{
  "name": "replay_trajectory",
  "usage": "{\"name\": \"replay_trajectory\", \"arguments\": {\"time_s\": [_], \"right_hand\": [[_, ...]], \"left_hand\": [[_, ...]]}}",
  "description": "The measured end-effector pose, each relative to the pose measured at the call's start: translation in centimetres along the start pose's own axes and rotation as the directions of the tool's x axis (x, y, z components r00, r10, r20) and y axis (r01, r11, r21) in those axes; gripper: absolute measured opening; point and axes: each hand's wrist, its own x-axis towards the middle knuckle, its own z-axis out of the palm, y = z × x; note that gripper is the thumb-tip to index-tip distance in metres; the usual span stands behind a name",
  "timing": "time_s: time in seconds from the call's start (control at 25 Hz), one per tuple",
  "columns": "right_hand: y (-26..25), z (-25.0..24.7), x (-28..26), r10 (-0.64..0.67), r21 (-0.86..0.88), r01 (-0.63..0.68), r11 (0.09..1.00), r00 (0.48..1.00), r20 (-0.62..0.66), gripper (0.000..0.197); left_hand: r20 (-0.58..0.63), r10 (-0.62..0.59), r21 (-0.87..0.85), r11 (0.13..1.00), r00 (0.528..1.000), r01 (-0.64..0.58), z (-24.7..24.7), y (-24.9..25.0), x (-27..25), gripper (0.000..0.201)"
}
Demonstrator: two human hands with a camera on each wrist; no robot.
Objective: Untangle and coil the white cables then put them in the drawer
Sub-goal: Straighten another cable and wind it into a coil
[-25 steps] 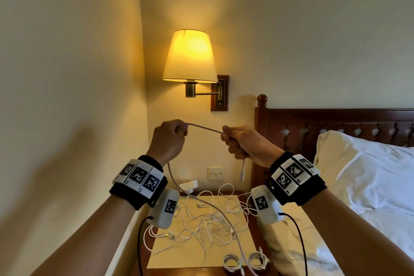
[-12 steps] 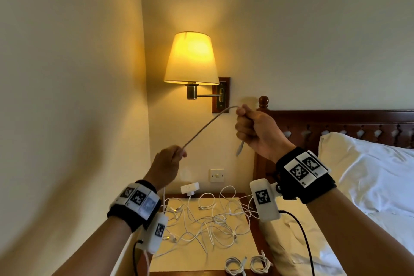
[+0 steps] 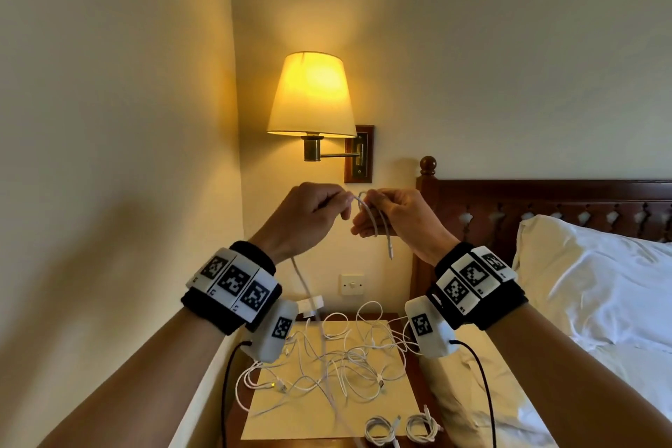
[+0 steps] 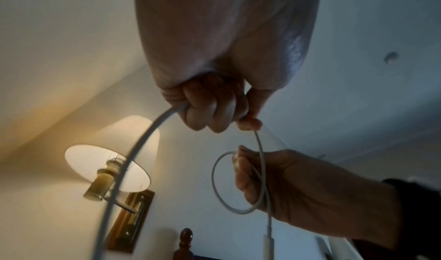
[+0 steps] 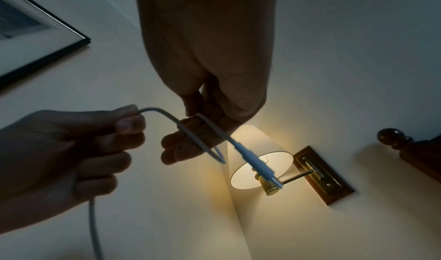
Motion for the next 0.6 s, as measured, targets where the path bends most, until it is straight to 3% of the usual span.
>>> {"name": "replay_trajectory", "arguments": {"time_s": [0.2, 0.6], "right_hand": [[0.6, 0.8, -0.3, 0.019, 0.043, -0.022, 0.999, 0.996, 0.088, 0.034], [0.3, 0.7, -0.6, 0.123, 0.321, -0.205, 0.925, 0.959, 0.256, 0.032]], "left_hand": [[-0.230, 0.076, 0.083, 0.995, 0.970, -0.058, 0.4, -0.8, 1.4, 0.035], [-0.299, -0.070, 0.071, 0.993, 0.952, 0.095, 1.9, -3.3, 1.8, 0.036]]}}
